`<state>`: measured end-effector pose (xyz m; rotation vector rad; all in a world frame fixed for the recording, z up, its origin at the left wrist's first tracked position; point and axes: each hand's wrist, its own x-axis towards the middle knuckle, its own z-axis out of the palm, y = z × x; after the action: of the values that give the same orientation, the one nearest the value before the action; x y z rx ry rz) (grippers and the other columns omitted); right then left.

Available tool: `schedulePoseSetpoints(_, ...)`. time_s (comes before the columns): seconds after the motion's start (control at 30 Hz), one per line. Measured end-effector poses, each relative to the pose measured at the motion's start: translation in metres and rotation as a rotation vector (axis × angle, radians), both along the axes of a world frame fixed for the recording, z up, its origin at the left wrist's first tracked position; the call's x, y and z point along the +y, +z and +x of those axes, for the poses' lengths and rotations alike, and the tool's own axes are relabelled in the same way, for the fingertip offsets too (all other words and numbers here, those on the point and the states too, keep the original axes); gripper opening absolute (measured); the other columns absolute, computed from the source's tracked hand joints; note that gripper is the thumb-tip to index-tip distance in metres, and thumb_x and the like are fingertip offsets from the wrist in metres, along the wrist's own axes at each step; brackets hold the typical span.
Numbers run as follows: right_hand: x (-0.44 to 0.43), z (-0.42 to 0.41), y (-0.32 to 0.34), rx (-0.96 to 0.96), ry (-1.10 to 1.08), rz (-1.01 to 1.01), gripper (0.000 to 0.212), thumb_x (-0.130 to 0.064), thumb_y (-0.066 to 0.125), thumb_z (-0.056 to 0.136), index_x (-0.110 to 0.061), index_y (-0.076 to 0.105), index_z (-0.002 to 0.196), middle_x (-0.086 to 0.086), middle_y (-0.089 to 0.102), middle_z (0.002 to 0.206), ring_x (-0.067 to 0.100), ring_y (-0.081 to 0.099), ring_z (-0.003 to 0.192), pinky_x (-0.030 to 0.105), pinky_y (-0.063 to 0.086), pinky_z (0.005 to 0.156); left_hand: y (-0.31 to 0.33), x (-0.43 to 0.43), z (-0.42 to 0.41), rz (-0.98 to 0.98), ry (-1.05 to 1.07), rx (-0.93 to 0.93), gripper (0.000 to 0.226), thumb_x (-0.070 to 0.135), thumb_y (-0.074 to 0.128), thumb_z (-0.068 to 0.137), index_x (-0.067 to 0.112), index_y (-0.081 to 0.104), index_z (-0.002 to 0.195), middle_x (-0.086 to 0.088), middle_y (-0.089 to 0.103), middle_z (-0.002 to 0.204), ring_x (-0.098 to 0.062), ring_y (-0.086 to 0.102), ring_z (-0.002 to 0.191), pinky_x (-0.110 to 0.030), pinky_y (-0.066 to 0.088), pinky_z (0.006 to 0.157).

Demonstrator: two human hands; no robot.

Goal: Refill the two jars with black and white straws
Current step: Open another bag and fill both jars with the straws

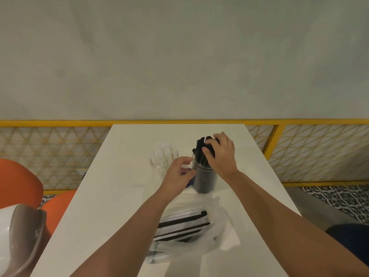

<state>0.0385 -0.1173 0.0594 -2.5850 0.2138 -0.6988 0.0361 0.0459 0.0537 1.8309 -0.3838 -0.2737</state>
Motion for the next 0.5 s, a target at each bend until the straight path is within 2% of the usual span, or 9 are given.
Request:
schedulePoseSetpoints(0.07,0.008,-0.004,0.007,-0.158,0.035,-0.041,0.025,-0.020,0.054,0.088,-0.008,0.062,0.108,0.014,0.055,0.119,0.025,0.040,0.124,0.043,0.033,0.102,-0.004,0.004,-0.001,0.051,-0.026,-0.048,0.015,0.006,0.057,0.090,0.014,0.061,0.102,0.006,0.058,0.095,-0.006,0.055,0.078,-0.009,0.045,0.066)
schedulePoseSetpoints(0.13,0.022,-0.010,0.014,-0.280,0.135,-0.006,0.019,-0.012,0.055,0.087,-0.006,0.063,0.103,0.011,0.057,0.109,0.014,0.043,0.106,0.028,0.037,0.088,-0.012,0.010,-0.004,0.146,-0.108,-0.019,0.013,0.003,0.056,0.089,0.014,0.064,0.090,0.005,0.061,0.080,-0.008,0.058,0.067,-0.007,0.044,0.058)
schedulePoseSetpoints(0.17,0.028,-0.013,0.014,-0.263,0.233,0.051,0.015,-0.008,0.055,0.087,-0.005,0.063,0.098,0.010,0.058,0.101,0.012,0.046,0.096,0.023,0.038,0.082,-0.018,0.014,-0.006,0.200,-0.163,0.028,0.016,0.001,0.054,0.089,0.012,0.065,0.089,0.003,0.062,0.077,-0.010,0.058,0.065,-0.007,0.043,0.056)
schedulePoseSetpoints(0.23,0.040,-0.021,0.005,-0.078,0.438,0.176,0.010,-0.003,0.054,0.088,-0.002,0.064,0.089,0.009,0.060,0.086,0.014,0.053,0.078,0.021,0.043,0.070,-0.035,0.023,-0.012,0.392,-0.276,0.050,0.017,0.002,0.053,0.088,0.006,0.068,0.093,-0.001,0.065,0.082,-0.013,0.060,0.072,-0.008,0.046,0.063)
schedulePoseSetpoints(0.3,0.049,-0.031,-0.014,0.257,0.533,0.232,0.010,-0.003,0.057,0.088,-0.003,0.066,0.089,0.010,0.065,0.084,0.013,0.055,0.071,0.019,0.044,0.066,-0.058,0.032,-0.016,0.674,-0.350,-0.043,0.022,0.014,0.054,0.090,0.007,0.067,0.106,-0.004,0.065,0.105,-0.017,0.060,0.098,-0.017,0.046,0.086)
schedulePoseSetpoints(0.33,0.052,-0.035,-0.026,0.422,0.548,0.209,0.010,-0.006,0.058,0.088,-0.005,0.068,0.092,0.010,0.067,0.089,0.012,0.055,0.075,0.017,0.043,0.068,-0.069,0.038,-0.018,0.784,-0.361,-0.069,0.027,0.018,0.054,0.090,0.010,0.063,0.115,-0.004,0.060,0.118,-0.019,0.055,0.110,-0.022,0.042,0.096)
schedulePoseSetpoints(0.4,0.054,-0.045,-0.053,0.682,0.545,0.110,0.018,-0.012,0.063,0.086,-0.009,0.067,0.103,0.009,0.065,0.104,0.012,0.056,0.088,0.018,0.043,0.077,-0.088,0.047,-0.023,0.922,-0.368,-0.082,0.040,0.025,0.055,0.090,0.015,0.052,0.128,-0.006,0.047,0.131,-0.022,0.046,0.120,-0.028,0.037,0.103)
schedulePoseSetpoints(0.43,0.052,-0.050,-0.068,0.781,0.543,0.062,0.028,-0.017,0.067,0.083,-0.012,0.064,0.110,0.007,0.061,0.113,0.015,0.054,0.097,0.022,0.044,0.083,-0.095,0.051,-0.025,0.955,-0.379,-0.094,0.044,0.031,0.056,0.089,0.015,0.049,0.130,-0.007,0.044,0.132,-0.023,0.044,0.120,-0.029,0.037,0.103)
schedulePoseSetpoints(0.5,0.048,-0.060,-0.091,0.933,0.531,0.011,0.063,-0.028,0.077,0.073,-0.021,0.049,0.129,0.002,0.045,0.129,0.019,0.045,0.116,0.032,0.041,0.098,-0.105,0.058,-0.029,0.977,-0.401,-0.121,0.052,0.043,0.058,0.086,0.015,0.048,0.129,-0.007,0.043,0.130,-0.023,0.043,0.116,-0.030,0.038,0.100)
